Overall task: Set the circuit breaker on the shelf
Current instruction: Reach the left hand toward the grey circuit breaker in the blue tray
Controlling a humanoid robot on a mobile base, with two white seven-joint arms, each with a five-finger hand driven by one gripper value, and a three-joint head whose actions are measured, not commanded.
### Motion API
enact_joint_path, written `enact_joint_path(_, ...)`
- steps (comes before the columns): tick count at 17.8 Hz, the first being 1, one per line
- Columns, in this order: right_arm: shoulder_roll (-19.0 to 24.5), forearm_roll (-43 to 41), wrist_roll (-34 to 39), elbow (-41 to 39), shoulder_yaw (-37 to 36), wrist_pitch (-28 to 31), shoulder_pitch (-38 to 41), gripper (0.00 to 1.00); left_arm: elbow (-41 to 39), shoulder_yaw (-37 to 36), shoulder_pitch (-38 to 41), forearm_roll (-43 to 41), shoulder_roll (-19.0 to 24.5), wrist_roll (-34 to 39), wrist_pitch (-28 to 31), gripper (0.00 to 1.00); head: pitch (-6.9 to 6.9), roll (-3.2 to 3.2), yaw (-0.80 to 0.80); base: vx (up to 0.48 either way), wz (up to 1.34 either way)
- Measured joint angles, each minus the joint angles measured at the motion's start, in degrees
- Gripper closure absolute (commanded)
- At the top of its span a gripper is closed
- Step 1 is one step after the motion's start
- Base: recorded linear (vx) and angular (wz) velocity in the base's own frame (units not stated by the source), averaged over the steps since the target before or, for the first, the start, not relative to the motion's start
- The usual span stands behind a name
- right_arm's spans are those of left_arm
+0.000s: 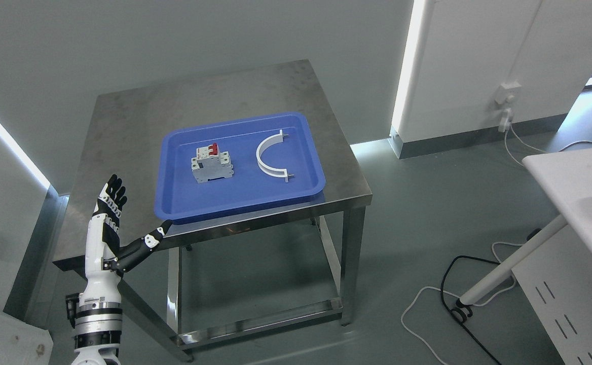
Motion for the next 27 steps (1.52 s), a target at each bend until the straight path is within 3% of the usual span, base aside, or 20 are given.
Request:
enact_joint_path(8,0.00,-0.01,-0.20,0.00,0.00,-0.04,-0.05,0.00,0.14,0.20,-2.00,-0.01,0.29,-0.58,-0.18,0.00,0.00,0.00,0.00,0.034,0.12)
enact_joint_path(12,0.00,-0.01,-0.13,0.00,0.00,-0.04,-0.06,0.00,1.69,-0.59,-9.74,-1.84,2.09,-11.16,3.84,0.00,0.00,0.00,0.00,0.057,0.08)
enact_joint_path(17,0.00,-0.01,-0.02,0.00,0.00,-0.04,-0.05,0.00,6.15,-4.55,-21.17,-11.76,6.02,-26.06,6.33,0.01,0.00,0.00,0.00,0.030,0.00)
enact_joint_path(22,0.00,-0.02,0.05,0.00,0.00,-0.04,-0.05,0.00,13.54,-11.37,-32.67,-20.54,9.96,-32.02,8.92,0.07,0.00,0.00,0.00,0.004,0.00)
enact_joint_path(27,0.00,-0.03,0.06,0.00,0.00,-0.04,-0.05,0.00,19.81,-17.09,-38.08,-28.67,12.93,-39.74,9.86,0.15,0.00,0.00,0.00,-0.001,-0.01)
